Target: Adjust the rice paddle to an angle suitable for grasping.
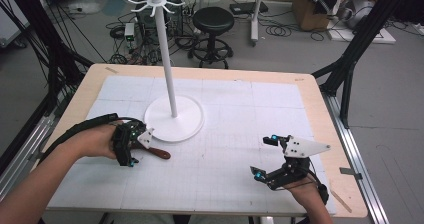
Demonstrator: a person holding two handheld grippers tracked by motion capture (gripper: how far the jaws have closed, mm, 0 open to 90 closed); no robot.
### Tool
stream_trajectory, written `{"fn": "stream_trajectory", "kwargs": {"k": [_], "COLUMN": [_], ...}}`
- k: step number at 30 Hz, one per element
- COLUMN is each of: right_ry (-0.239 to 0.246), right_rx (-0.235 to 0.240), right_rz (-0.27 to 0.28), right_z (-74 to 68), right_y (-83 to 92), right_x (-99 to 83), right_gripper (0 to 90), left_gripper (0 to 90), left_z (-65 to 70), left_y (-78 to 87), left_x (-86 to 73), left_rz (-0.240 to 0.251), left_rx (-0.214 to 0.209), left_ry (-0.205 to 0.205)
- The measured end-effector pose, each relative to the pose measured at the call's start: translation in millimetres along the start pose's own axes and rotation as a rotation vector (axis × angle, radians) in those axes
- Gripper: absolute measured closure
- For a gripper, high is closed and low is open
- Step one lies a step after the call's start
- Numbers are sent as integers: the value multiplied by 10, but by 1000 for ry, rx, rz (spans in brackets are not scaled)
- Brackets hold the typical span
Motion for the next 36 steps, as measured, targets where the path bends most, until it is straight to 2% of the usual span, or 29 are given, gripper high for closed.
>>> {"fn": "stream_trajectory", "kwargs": {"k": [11,16,20,28,36], "right_ry": [-1,-3,-1,2,-4], "right_rx": [6,6,6,7,12], "right_rz": [-9,-9,-12,-11,-17], "right_z": [-10,-9,-6,-7,-14], "right_y": [-13,-13,-19,-29,-34], "right_x": [-19,-22,-27,-26,-35], "right_gripper": [3,3,3,3,3], "left_gripper": [255,272,290,326,358], "left_z": [-73,-94,-106,-109,-131], "left_y": [-44,-61,-97,-125,-154], "left_x": [87,94,79,80,82], "left_rz": [-36,-38,-52,-53,-56], "left_rx": [-13,-32,-34,-49,-54], "left_ry": [-37,-33,-45,-38,-51]}}
Point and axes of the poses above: each handheld gripper's, and its own axes: y roughly backward along the jaws, x roughly out of its top, z roughly to its right, the point moved 10 cm from there along -y, roughly forward along the jaws
